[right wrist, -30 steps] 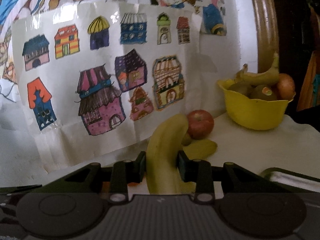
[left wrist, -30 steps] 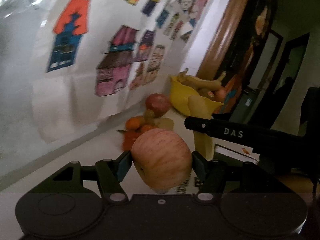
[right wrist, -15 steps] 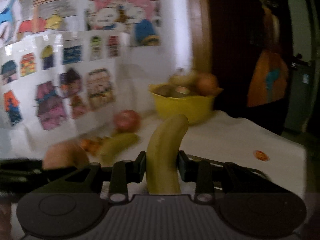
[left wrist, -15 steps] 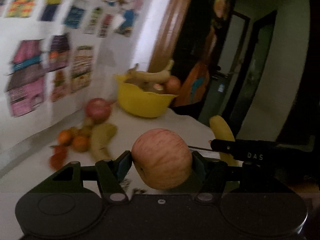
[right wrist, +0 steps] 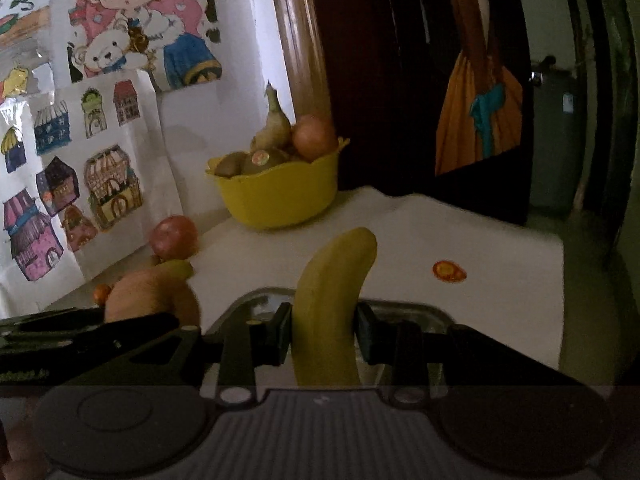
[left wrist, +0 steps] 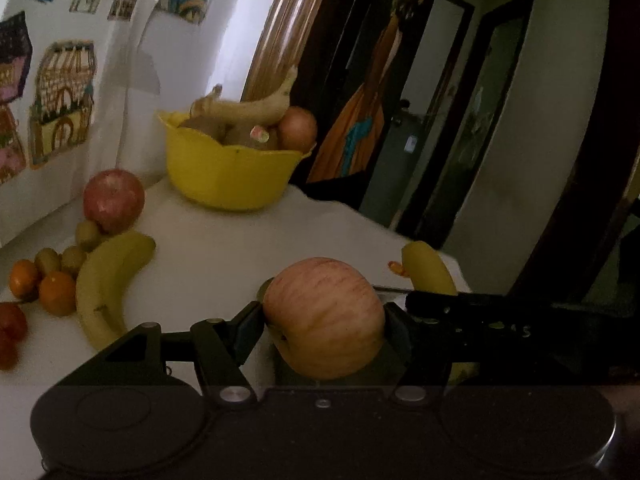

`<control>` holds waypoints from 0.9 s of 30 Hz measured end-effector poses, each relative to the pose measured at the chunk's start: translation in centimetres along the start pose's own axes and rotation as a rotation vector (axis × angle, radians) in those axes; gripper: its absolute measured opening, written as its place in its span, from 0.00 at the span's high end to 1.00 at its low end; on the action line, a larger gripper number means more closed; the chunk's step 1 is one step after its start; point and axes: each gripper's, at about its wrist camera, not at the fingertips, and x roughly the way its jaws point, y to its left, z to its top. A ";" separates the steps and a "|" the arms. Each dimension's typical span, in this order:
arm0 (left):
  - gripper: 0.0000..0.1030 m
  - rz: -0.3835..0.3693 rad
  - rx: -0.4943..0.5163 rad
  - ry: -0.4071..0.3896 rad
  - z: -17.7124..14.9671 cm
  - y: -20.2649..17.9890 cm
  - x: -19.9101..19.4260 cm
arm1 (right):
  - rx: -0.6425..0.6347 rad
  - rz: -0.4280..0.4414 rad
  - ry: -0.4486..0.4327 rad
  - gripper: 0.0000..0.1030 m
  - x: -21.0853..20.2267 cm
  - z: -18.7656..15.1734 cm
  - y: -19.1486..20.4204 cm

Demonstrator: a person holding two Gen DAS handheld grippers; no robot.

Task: Organize fruits
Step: 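Lower apple into the metal tray and open left gripper while right releases banana there, then withdraw both open grippers from the tray back toward the remaining fruit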

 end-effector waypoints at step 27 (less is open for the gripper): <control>0.16 -0.018 0.073 -0.017 -0.2 -1.1 -1.4 | 0.005 -0.014 -0.064 0.35 -1.8 -0.7 1.0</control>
